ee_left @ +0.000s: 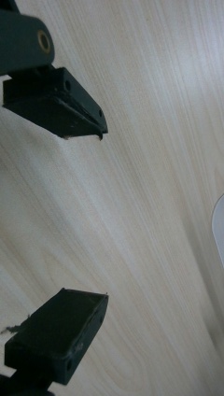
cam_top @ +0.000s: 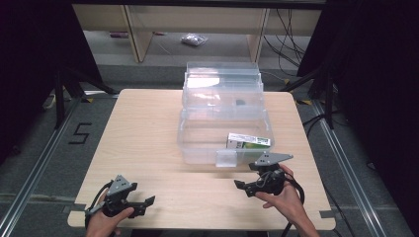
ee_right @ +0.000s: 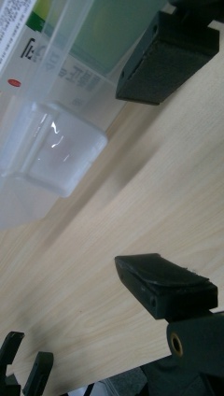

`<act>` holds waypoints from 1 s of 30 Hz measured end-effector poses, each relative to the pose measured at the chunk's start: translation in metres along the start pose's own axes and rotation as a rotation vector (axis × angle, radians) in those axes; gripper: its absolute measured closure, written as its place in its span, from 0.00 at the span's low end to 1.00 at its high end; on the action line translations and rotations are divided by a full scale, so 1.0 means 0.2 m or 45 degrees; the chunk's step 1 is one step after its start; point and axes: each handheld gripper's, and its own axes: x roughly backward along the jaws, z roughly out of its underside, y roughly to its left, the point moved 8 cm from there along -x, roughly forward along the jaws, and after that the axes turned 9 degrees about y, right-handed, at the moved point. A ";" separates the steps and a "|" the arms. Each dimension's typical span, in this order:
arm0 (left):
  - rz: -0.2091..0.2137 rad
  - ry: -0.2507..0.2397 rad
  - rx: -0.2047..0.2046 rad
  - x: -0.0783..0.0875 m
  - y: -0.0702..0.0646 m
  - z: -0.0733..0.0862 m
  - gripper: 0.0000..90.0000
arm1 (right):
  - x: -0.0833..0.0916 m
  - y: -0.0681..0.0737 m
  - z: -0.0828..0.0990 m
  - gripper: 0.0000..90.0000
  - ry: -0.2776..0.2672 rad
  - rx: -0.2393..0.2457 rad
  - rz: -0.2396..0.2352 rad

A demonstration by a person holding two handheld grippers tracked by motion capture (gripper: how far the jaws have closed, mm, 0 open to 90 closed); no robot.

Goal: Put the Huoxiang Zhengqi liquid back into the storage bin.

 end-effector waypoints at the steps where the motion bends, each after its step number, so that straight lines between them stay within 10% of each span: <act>1: 0.000 -0.004 0.011 0.00 0.00 0.00 0.16 | 0.00 0.00 0.01 0.19 0.002 -0.007 0.003; 30: 0.009 -0.026 0.012 0.00 -0.02 -0.01 0.16 | -0.03 -0.03 0.22 0.18 -0.017 -0.117 0.014</act>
